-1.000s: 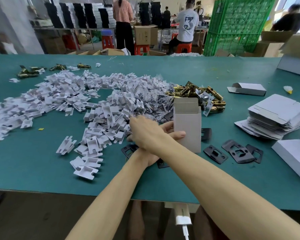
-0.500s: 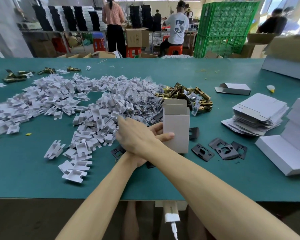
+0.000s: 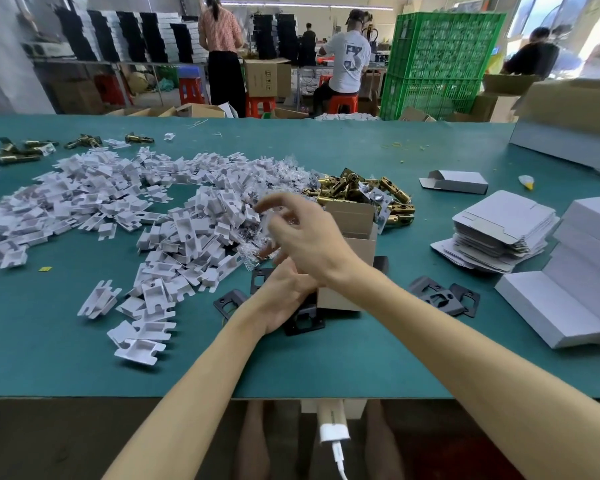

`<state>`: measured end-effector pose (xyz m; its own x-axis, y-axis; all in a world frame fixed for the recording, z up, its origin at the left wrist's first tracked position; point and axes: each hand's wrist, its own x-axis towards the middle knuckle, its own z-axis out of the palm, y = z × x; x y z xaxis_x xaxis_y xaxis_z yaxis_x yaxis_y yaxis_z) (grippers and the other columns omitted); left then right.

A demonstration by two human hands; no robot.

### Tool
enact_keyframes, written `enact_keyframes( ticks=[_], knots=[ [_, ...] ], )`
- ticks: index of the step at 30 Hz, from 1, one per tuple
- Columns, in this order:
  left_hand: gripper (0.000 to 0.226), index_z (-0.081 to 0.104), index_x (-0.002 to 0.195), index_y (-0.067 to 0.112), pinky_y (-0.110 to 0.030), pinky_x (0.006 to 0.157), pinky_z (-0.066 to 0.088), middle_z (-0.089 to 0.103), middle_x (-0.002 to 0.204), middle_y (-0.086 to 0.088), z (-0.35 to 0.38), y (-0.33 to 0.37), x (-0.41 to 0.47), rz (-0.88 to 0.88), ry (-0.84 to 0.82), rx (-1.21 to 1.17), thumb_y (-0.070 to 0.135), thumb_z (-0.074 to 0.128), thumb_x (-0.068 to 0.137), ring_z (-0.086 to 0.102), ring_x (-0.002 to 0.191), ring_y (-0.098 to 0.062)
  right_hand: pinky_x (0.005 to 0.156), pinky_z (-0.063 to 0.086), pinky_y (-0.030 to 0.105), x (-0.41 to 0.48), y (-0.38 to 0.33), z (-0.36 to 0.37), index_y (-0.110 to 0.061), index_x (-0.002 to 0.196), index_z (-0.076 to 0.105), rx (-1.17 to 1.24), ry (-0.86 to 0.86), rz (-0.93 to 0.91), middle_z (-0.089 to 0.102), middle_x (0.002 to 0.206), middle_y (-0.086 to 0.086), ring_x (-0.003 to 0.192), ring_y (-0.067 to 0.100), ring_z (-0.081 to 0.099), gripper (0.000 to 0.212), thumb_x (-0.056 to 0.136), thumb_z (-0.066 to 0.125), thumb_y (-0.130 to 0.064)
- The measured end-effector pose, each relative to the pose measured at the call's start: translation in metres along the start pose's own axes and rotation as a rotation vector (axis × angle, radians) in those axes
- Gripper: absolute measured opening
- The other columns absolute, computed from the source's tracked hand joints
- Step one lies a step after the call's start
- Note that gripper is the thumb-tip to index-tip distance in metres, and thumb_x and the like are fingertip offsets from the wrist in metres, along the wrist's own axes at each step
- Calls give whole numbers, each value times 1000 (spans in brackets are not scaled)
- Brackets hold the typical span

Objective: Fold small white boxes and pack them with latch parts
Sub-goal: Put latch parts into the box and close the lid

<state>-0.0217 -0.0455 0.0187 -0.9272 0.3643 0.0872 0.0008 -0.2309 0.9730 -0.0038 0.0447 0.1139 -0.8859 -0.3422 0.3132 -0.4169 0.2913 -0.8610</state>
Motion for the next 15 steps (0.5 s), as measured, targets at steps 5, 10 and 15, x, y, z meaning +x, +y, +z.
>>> enact_keyframes(
  ticks=[5,10,15],
  knots=[
    [38,64,132,2,-40,99,57,74,121,-13,0,-1,-1,-43,20,24,-1,69,95,68,115,-31,73,63,46,0,2,-42,-5,111,61,178,147,132,72,97,18,81,31,76,16,96,55,-3],
    [45,60,138,-1,-31,87,59,72,125,-14,4,5,-4,-62,26,-76,2,66,93,70,109,-22,72,55,25,4,15,-78,-14,112,64,-160,322,61,73,92,8,77,17,65,23,90,69,-11],
    [43,60,137,-1,-33,83,62,71,125,-15,1,11,-8,-134,-39,-177,12,66,96,71,107,-25,66,47,14,3,22,-91,-11,107,70,-390,281,32,67,83,-6,75,12,61,20,88,71,-8]
  ],
)
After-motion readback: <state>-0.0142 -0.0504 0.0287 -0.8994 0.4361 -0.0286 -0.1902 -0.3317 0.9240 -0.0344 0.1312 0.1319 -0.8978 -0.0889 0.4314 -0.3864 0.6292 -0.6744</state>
